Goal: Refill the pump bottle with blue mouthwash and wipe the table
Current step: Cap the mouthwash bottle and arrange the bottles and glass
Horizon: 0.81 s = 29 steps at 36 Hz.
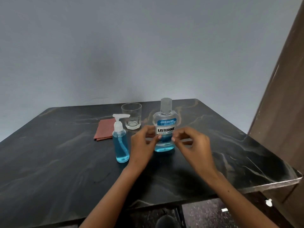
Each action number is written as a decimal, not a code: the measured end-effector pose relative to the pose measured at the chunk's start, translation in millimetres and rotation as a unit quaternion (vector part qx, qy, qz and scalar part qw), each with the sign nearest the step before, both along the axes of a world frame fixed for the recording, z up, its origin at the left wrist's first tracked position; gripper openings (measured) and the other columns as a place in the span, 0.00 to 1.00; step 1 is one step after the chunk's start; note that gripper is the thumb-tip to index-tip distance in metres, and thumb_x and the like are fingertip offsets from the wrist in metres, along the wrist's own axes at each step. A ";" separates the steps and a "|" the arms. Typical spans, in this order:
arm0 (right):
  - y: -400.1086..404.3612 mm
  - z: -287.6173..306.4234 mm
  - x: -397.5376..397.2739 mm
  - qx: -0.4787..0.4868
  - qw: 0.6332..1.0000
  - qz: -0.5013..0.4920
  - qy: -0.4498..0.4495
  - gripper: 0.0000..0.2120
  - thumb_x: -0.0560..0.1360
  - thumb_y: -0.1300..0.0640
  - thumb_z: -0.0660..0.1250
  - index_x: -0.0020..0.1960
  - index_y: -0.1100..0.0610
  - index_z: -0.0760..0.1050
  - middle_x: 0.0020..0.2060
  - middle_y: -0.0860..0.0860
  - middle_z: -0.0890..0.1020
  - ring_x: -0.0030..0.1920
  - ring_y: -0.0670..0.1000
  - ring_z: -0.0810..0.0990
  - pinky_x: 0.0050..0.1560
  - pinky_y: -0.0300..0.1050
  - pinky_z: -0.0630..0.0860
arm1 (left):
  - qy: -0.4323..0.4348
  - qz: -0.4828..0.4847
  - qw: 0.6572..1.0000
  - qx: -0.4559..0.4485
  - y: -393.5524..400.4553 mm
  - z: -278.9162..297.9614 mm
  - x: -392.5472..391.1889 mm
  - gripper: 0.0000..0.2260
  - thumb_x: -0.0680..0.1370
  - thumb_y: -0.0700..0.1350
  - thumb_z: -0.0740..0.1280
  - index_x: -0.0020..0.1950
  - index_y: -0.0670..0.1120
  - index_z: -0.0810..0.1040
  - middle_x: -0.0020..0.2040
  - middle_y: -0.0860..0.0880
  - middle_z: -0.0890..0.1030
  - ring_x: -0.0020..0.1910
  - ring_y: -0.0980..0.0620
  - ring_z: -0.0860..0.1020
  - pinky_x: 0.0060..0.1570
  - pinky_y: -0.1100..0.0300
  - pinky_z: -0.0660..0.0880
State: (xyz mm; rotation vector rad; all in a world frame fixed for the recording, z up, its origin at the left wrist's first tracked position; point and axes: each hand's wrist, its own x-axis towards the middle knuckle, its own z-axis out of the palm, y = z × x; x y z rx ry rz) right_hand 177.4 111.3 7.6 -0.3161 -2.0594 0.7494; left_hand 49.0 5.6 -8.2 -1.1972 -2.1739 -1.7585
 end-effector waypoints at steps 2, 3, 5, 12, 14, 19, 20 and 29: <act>-3.1 -7.5 1.5 -0.005 0.998 0.028 -0.059 0.06 0.69 0.61 0.74 0.45 0.54 0.81 0.40 0.44 0.84 0.40 0.42 0.82 0.42 0.41 0.80 | -0.012 -0.011 1.000 0.000 4.5 2.1 -1.6 0.10 0.71 0.43 0.73 0.51 0.48 0.78 0.46 0.53 0.83 0.46 0.60 0.80 0.45 0.67 0.78; -3.8 -10.6 1.9 0.007 0.995 0.035 -0.089 0.06 0.69 0.60 0.74 0.44 0.54 0.81 0.40 0.45 0.84 0.39 0.42 0.82 0.43 0.42 0.80 | -0.017 -0.019 1.000 -0.001 7.6 3.7 -1.9 0.09 0.71 0.42 0.73 0.49 0.48 0.78 0.45 0.53 0.83 0.45 0.60 0.81 0.44 0.67 0.78; -5.1 -14.7 2.8 0.045 0.989 0.036 -0.139 0.05 0.68 0.57 0.74 0.44 0.52 0.81 0.40 0.45 0.84 0.39 0.43 0.82 0.44 0.44 0.80 | -0.031 -0.037 0.999 -0.002 15.8 7.2 -1.9 0.09 0.70 0.41 0.74 0.46 0.47 0.78 0.42 0.53 0.82 0.41 0.62 0.80 0.42 0.70 0.77; -5.6 -15.1 0.4 0.069 0.980 0.033 -0.186 0.06 0.69 0.56 0.73 0.45 0.52 0.81 0.42 0.46 0.85 0.42 0.44 0.82 0.47 0.46 0.79 | -0.047 -0.071 0.996 -0.031 44.6 18.9 3.9 0.13 0.68 0.39 0.76 0.49 0.37 0.78 0.47 0.41 0.84 0.43 0.52 0.81 0.42 0.71 0.76; -5.4 -14.7 -0.5 0.075 0.979 0.034 -0.189 0.06 0.69 0.56 0.73 0.46 0.52 0.81 0.42 0.46 0.85 0.41 0.42 0.81 0.48 0.43 0.80 | -0.056 -0.076 0.995 -0.034 44.0 22.7 5.4 0.15 0.69 0.39 0.75 0.52 0.37 0.79 0.50 0.40 0.83 0.46 0.50 0.82 0.43 0.70 0.76; -6.6 -14.4 -4.4 0.082 0.976 0.040 -0.197 0.07 0.70 0.55 0.73 0.48 0.53 0.80 0.45 0.47 0.84 0.42 0.39 0.79 0.48 0.35 0.77 | 0.000 -0.035 0.998 -0.051 10.7 24.7 11.3 0.12 0.72 0.43 0.72 0.55 0.42 0.79 0.50 0.47 0.83 0.47 0.55 0.80 0.45 0.70 0.76; -7.7 -14.1 -5.8 0.081 0.976 0.044 -0.197 0.07 0.70 0.55 0.73 0.48 0.53 0.80 0.44 0.47 0.84 0.42 0.39 0.79 0.48 0.36 0.77 | 0.014 -0.027 0.998 -0.050 -0.3 23.5 14.3 0.11 0.73 0.43 0.72 0.53 0.43 0.80 0.49 0.48 0.83 0.46 0.56 0.80 0.45 0.68 0.77; -25.5 -7.8 -35.2 0.069 0.977 0.051 -0.195 0.06 0.70 0.53 0.72 0.45 0.54 0.81 0.42 0.47 0.84 0.41 0.43 0.82 0.48 0.46 0.79 | 0.128 0.137 0.978 0.092 -99.4 15.7 15.4 0.11 0.70 0.50 0.75 0.41 0.45 0.75 0.33 0.55 0.73 0.31 0.57 0.71 0.32 0.69 0.67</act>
